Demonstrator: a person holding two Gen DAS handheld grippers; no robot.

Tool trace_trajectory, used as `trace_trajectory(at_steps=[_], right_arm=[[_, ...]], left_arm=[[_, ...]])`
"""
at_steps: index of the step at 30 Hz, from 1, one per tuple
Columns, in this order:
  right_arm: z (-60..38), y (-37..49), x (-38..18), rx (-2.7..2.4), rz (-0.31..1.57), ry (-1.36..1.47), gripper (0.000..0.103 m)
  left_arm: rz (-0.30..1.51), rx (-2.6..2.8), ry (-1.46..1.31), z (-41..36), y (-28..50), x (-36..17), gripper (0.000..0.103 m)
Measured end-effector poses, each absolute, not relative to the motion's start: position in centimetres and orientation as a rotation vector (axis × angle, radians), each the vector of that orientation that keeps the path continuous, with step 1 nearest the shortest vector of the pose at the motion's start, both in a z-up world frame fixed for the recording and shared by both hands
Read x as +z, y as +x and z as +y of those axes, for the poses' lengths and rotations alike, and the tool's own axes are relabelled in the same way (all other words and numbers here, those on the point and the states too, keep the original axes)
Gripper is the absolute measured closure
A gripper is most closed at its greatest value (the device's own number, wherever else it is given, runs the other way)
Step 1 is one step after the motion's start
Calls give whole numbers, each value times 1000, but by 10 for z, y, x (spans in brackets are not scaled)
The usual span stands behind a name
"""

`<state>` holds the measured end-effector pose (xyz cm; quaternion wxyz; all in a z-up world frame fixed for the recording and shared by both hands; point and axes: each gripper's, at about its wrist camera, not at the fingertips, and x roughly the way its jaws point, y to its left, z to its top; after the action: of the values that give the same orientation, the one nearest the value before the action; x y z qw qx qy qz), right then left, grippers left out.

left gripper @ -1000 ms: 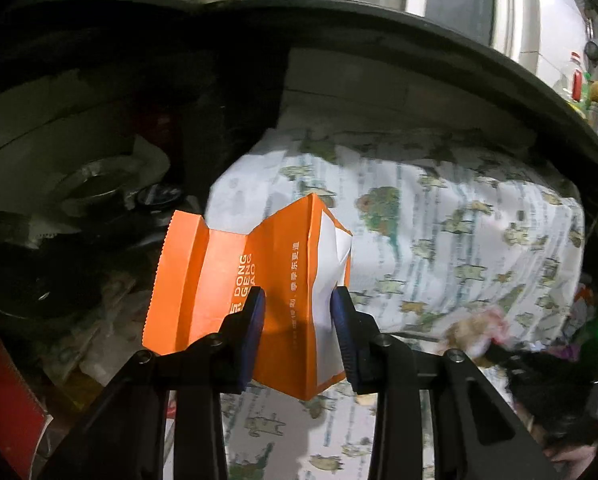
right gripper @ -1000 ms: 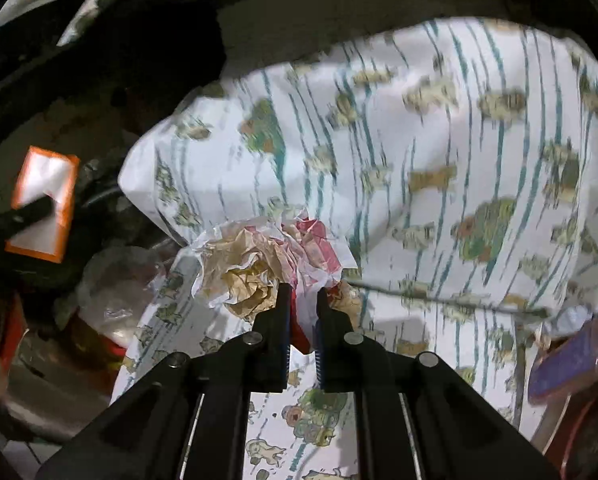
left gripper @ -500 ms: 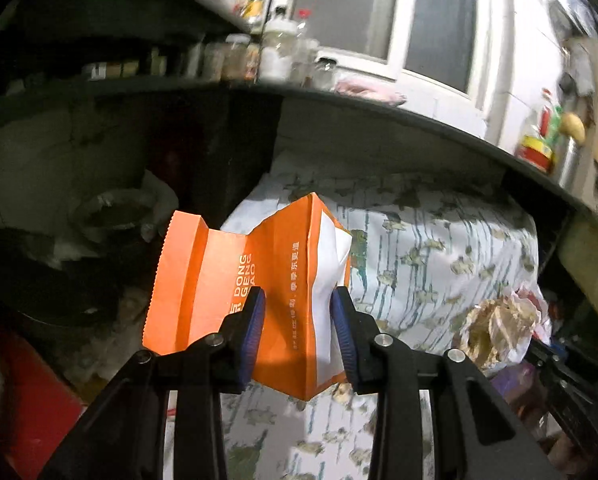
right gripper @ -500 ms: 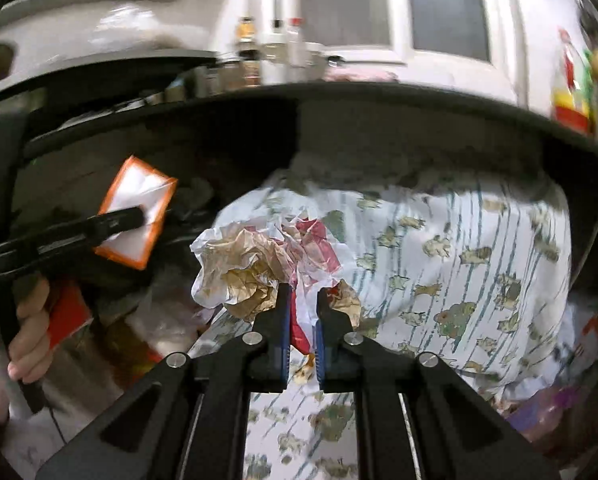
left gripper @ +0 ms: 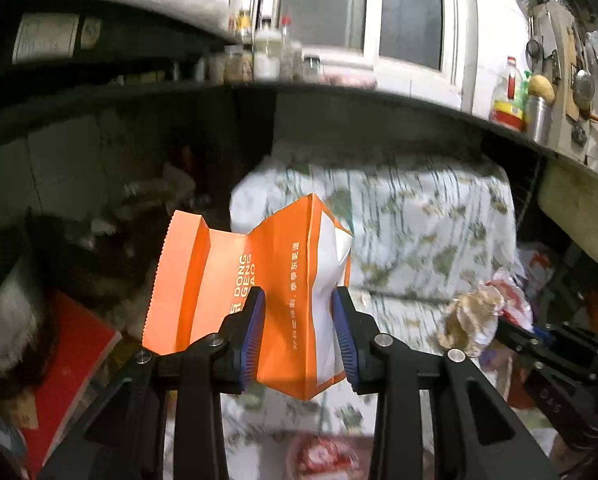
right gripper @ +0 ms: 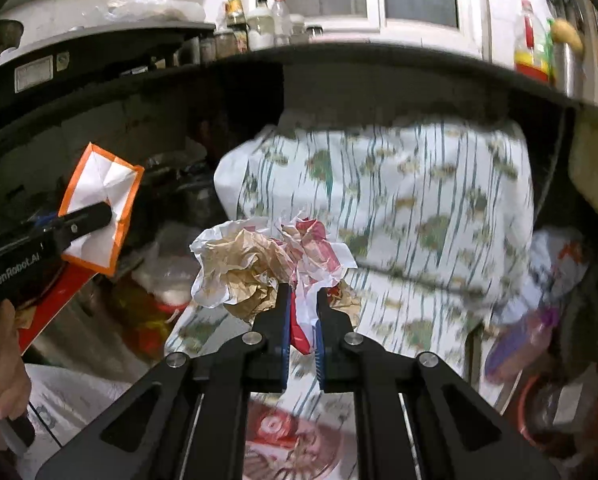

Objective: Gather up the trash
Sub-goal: 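Carry the orange bag and crumpled paper down over the pink basket, then open both grippers over the basket to drop the items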

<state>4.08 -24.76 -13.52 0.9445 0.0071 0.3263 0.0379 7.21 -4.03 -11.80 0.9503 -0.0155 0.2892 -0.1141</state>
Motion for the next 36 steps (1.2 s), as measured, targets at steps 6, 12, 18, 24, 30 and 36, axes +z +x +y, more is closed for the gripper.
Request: trace_trajectory(at_steps=[6,12,18,24,30,36], right_arm=[[-247,33,-172,82,722,3,94],[-258,44,-221,83,833,52,94],[-263,56,-268,99,983,83,94],[-261,54,-300,115,1082,70,94],[-261,58,-328,114,1163,86,93],[-264,62,-347,107,1233,94,93]], left_arm=[[609,-277,8,-53,66,-148,66],[758,-355,-57,-55,92,-200,66],[1072,-407,-111,-59,132,-262,66],[1120,-423,-46,-73,129,-291,66],[1249,-497,-131,-76,130,-327,66],[1342,-515,-124,-90,130,-356,66]])
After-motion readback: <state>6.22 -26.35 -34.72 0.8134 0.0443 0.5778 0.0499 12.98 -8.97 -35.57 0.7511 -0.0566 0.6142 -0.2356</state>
